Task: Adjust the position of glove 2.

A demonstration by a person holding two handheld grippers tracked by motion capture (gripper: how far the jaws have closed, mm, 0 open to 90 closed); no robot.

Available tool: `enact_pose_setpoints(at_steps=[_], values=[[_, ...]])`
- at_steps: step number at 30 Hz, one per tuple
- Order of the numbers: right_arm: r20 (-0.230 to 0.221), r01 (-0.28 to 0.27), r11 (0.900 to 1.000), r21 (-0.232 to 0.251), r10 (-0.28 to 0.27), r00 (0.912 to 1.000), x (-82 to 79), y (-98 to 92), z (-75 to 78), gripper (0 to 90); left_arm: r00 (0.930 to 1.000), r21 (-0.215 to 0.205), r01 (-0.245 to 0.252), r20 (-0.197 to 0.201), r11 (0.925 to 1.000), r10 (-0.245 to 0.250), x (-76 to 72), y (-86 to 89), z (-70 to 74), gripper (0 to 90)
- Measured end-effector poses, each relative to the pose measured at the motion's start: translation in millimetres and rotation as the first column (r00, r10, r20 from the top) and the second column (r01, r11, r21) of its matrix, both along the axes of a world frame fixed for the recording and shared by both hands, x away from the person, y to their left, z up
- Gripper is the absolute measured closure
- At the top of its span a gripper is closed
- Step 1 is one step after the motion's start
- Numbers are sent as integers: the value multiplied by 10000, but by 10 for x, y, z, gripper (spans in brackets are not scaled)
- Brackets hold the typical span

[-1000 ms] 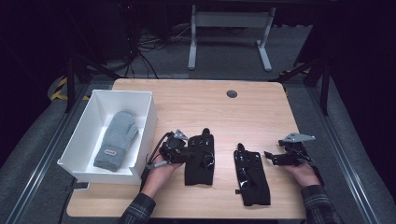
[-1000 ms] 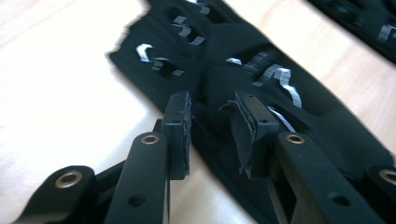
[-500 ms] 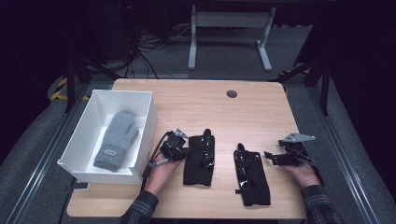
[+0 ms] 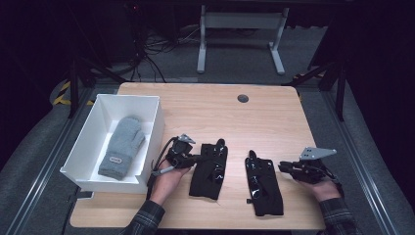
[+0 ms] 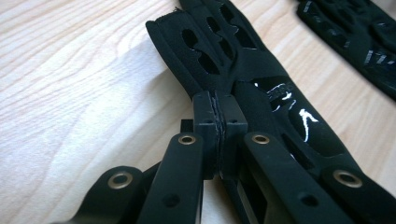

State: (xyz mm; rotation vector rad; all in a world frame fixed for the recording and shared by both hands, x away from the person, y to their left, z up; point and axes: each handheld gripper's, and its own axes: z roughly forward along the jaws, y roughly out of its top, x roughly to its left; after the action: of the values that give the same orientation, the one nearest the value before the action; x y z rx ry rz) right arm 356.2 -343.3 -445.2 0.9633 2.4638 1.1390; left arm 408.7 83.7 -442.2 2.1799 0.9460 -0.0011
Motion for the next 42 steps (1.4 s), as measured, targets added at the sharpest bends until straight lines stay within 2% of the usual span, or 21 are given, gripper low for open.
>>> enact_pose_setpoints(at_steps=[4, 8, 10, 17, 25, 32, 34, 38, 40, 42], values=[[-84, -910, 9957, -140, 909, 9958, -104, 140, 15, 894, 9998, -157, 152, -146, 9998, -154, -16, -17, 6, 892], [-443, -1809, 9832, -238, 1797, 9827, -147, 301, -37, 896, 9990, -186, 374, -240, 9991, -379, -21, -31, 8, 891], [-624, -2000, 9791, -360, 1975, 9783, -134, 370, -82, 897, 9987, -192, 430, -252, 9989, -435, -29, -37, 11, 892], [-538, -1583, 9865, -431, 1559, 9863, -29, 493, -101, 900, 9983, -395, 516, -266, 9979, -527, -40, -41, 24, 891], [-356, -1337, 9895, -556, 1319, 9906, 73, 631, -103, 900, 9972, -537, 646, -353, 9965, -666, -78, -65, 37, 891], [-446, -1505, 9879, -384, 1487, 9879, 69, 657, -108, 900, 9966, -799, 705, -369, 9943, -736, -80, -103, 39, 891], [-521, -1656, 9856, -354, 1637, 9851, 58, 685, -108, 900, 9970, -911, 642, -366, 9938, -677, -75, -104, 42, 892], [-462, -2234, 9741, -355, 2217, 9740, 26, 828, -102, 899, 9968, -1107, 647, -396, 9917, -694, -63, -118, 48, 891], [-433, -2249, 9739, -300, 2235, 9737, 21, 830, -95, 898, 9966, -1181, 684, -377, 9906, -733, -58, -123, 55, 891], [-293, -2092, 9777, -184, 2086, 9776, 12, 778, -43, 898, 9967, -1231, 671, -367, 9901, -721, -49, -128, 70, 891]])
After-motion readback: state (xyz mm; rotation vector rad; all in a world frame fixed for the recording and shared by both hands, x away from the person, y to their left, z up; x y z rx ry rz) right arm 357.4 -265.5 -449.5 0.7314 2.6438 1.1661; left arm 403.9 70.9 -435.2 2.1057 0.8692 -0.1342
